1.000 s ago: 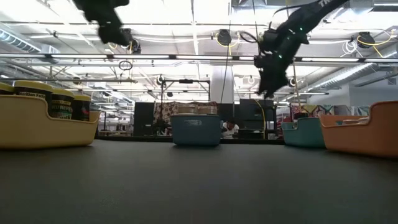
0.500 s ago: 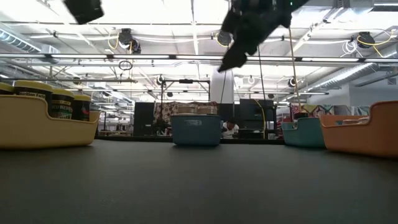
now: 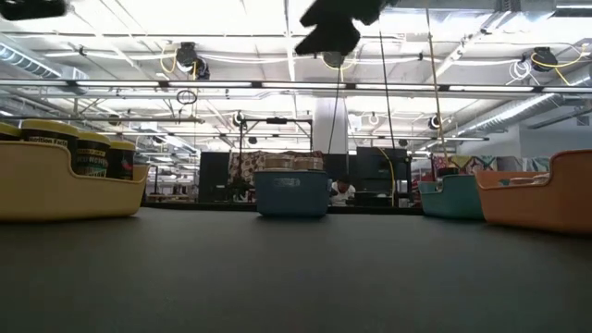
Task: Sort spices by type
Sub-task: Put the black seasoning bottle into the light green bin
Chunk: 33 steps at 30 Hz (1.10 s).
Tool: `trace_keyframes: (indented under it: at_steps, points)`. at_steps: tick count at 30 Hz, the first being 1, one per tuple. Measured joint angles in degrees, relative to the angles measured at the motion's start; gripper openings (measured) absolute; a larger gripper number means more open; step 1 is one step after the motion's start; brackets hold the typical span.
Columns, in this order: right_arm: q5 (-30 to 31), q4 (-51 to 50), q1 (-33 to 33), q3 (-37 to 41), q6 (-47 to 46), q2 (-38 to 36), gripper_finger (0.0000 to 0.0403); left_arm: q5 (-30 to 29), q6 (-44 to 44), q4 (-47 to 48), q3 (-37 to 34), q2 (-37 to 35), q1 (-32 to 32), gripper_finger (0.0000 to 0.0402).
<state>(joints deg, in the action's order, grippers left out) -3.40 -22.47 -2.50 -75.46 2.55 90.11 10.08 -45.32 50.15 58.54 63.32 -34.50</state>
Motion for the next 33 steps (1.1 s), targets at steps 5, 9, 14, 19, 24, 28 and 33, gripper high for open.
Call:
trace_keyframes:
  at_steps: [5,9,14,19,24,28,33]
  points:
    - [7.5,4.6,-6.4,0.0,-6.3,0.7,0.0309,-4.0,-3.4,-0.1,0.0,3.4,-8.8,0.0318]
    - [9.5,10.9,-10.0,0.0,-8.0,3.3,0.0309,-7.2,-3.9,-0.2,0.0,6.0,-14.1,0.0318]
    - [9.5,17.6,-12.0,0.0,-8.8,7.6,0.0309,-7.9,-3.9,-1.3,-0.1,8.3,-18.4,0.0318]
    - [9.5,20.1,-12.0,0.0,-12.6,10.9,0.0309,-9.0,-3.4,-5.2,-0.1,10.1,-21.1,0.0318]
    - [9.9,23.8,-12.1,0.0,-12.7,13.2,0.0309,-11.4,-2.1,-5.1,-0.1,13.3,-21.9,0.0318]
    - [11.9,27.9,-12.8,0.0,-10.0,14.4,0.0309,-11.5,-1.9,-6.6,-0.1,16.3,-21.9,0.0318]
    - [12.6,28.5,-13.7,0.0,-9.3,14.8,0.0309,-10.3,-2.0,-8.1,-0.1,18.9,-21.9,0.0318]
